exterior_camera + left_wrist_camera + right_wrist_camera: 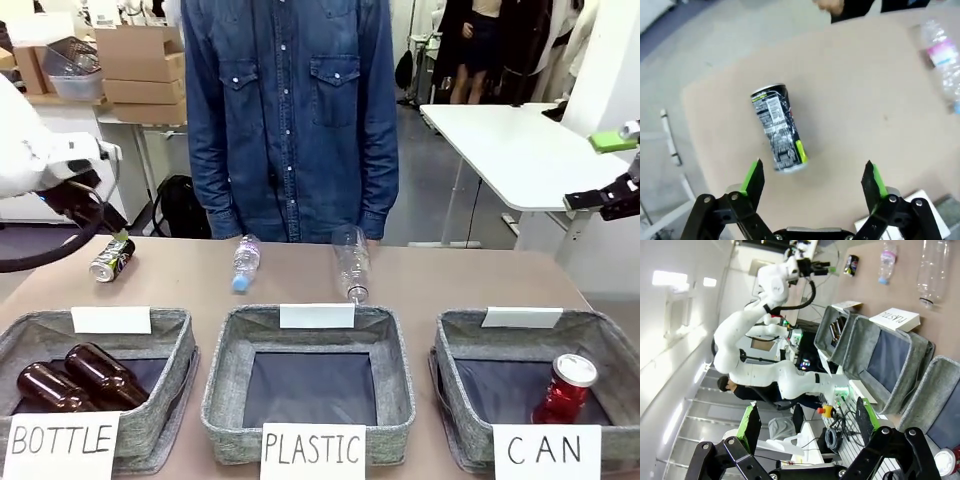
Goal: Sort the can waste into the basket.
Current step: Pick up the can waste from the table and place it in the right Fabric basket.
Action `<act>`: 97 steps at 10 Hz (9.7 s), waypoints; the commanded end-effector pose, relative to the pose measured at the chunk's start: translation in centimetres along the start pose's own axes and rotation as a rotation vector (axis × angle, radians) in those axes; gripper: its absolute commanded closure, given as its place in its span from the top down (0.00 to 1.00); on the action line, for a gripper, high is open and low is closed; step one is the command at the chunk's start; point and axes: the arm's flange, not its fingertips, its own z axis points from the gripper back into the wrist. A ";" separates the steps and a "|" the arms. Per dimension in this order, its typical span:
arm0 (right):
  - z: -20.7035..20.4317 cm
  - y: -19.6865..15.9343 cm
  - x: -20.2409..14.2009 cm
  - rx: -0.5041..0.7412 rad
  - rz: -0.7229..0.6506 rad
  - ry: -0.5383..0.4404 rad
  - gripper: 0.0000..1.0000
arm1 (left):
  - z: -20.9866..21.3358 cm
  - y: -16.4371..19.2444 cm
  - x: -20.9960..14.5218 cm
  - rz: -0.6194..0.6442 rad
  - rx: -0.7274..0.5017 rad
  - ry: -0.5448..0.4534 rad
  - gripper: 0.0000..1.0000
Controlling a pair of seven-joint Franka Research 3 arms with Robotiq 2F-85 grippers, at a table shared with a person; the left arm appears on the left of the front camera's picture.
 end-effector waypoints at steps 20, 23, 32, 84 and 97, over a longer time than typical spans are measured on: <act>0.2 0.0 0.0 -0.004 0.026 0.013 1.00 | -8.9 5.3 1.2 0.017 0.026 0.170 0.00; 0.2 0.0 0.0 -0.004 0.026 0.013 1.00 | -6.4 5.3 1.0 0.108 0.021 0.124 0.00; 0.2 0.0 0.0 -0.004 0.026 0.013 1.00 | 29.1 -10.4 -17.4 -0.355 -0.400 -0.226 0.00; 5.6 1.8 -2.2 -0.059 -0.278 0.013 1.00 | 32.0 -26.7 -12.0 -0.907 -0.705 -0.310 1.00; -9.2 2.7 5.1 0.090 -0.205 0.222 1.00 | 19.8 -5.9 -16.9 0.623 -1.115 -0.373 1.00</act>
